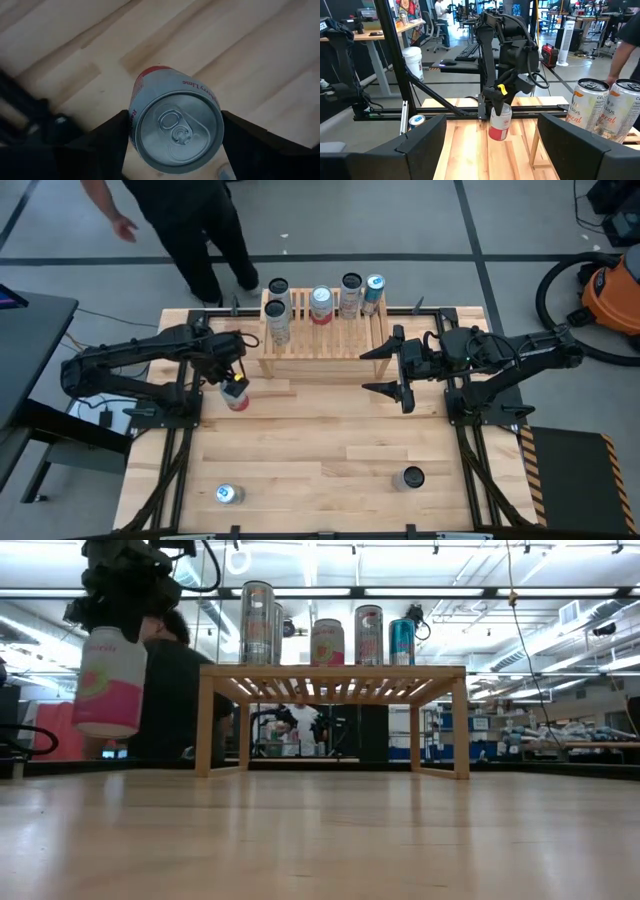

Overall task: Place canned beverage on shelf
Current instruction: Put the pink white soda can on the shelf aligned with the other pink white soda can

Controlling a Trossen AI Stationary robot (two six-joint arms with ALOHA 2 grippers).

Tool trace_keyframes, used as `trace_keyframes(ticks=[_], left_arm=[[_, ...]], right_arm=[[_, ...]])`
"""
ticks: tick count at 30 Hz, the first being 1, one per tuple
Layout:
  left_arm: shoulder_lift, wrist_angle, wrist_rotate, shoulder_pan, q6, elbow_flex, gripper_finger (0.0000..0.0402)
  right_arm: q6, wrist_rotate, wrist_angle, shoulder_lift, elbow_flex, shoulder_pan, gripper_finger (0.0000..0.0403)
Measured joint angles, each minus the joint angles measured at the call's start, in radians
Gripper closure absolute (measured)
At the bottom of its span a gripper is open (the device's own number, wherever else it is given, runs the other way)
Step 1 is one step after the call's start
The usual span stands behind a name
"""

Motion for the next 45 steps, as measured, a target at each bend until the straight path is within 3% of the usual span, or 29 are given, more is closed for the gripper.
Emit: trace_keyframes(ticks=[14, 18, 23, 32, 45], left_arm=[[0.005, 0.217, 0.099, -0.018, -0.039, 0.0, 0.0123], [0.018, 0.205, 0.104, -0.018, -0.029, 0.041, 0.0123], [0.077, 0.15, 0.083, -0.018, 0.022, 0.185, 0.0123], [0.291, -0.011, 0.028, 0.001, 0.147, 0.477, 0.0123], [0.492, -0.154, -0.033, -0.041, 0.145, 0.857, 0.0123]], right_arm=[[0.0, 0.0, 0.0, 0.0, 0.0, 0.0, 0.0079], [0.0, 0.0, 0.0, 0.0, 0.0, 0.0, 0.0079], [0.0, 0.001, -0.001, 0.0, 0.0, 0.0, 0.0079], [0.0, 0.005, -0.003, 0.0, 0.0, 0.0, 0.0079], [0.0, 0.005, -0.006, 0.0, 0.0, -0.001, 0.0079]])
